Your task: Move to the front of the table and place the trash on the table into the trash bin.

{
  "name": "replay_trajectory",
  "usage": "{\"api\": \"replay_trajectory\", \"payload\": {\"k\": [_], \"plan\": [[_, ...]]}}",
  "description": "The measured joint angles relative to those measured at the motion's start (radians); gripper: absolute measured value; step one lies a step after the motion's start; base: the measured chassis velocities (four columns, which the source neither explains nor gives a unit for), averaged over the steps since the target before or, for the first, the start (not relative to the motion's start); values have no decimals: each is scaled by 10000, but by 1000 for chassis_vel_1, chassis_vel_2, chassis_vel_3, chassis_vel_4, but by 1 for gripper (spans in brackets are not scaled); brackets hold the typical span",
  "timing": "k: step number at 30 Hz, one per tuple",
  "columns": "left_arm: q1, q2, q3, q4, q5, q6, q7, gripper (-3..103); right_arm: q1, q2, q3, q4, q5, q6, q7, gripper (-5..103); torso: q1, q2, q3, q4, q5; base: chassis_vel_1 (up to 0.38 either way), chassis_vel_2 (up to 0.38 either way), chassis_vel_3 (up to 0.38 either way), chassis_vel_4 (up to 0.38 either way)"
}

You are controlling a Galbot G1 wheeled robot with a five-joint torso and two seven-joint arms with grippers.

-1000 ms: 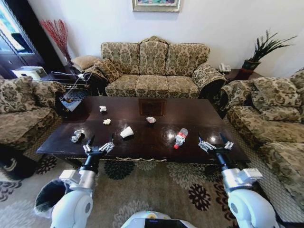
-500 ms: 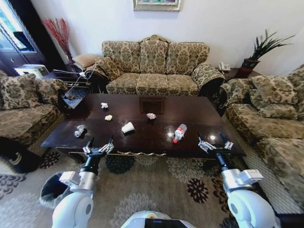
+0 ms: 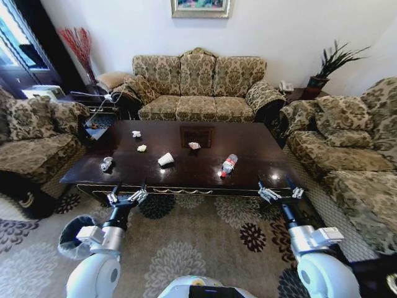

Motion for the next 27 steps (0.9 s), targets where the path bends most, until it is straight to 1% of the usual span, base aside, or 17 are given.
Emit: {"api": "replay_trajectory", "payload": {"k": [7, 13, 17, 18, 20, 22, 25, 27], "plan": [[-70, 46, -17, 181, -33, -58, -24, 100, -7, 3, -27, -129, -12, 36, -4, 100, -10, 1, -4, -1, 4, 104, 75, -90, -96], [-140, 75, -15, 327, -157, 23, -27, 100, 42, -35, -83, -128, 35, 42, 189, 100, -11, 3, -5, -1, 3, 218, 182, -215, -187], [-188, 83, 7, 557, -136, 24, -24, 100, 26, -31, -125, -135, -26, 61, 189, 100, -10, 3, -4, 0, -5, 279, 286, -275, -263], [-208, 82, 16, 606, -124, 25, -22, 100, 71, -24, -151, -170, -34, 61, 189, 100, -11, 3, -5, 0, 3, 337, 321, -311, -347], [-237, 81, 26, 680, -107, 31, -16, 100, 140, -21, -181, -214, -39, 63, 189, 100, -10, 2, -4, -1, 7, 337, 323, -310, -347], [-263, 107, 26, 798, -81, 48, 0, 100, 208, -22, -222, -262, -76, 131, 191, 100, -10, 3, -4, -1, 1, 330, 320, -322, -341], [-244, 306, -58, 1107, -9, 62, 75, 100, 242, -62, -220, -313, -309, 536, 171, 100, -9, 3, -4, -2, 1, 321, 325, -316, -316], [-205, 395, -99, 1202, 14, 47, 99, 100, 226, -73, -192, -297, -316, 604, 170, 100, -10, 4, -5, -1, 2, 294, 315, -303, -288]]}}
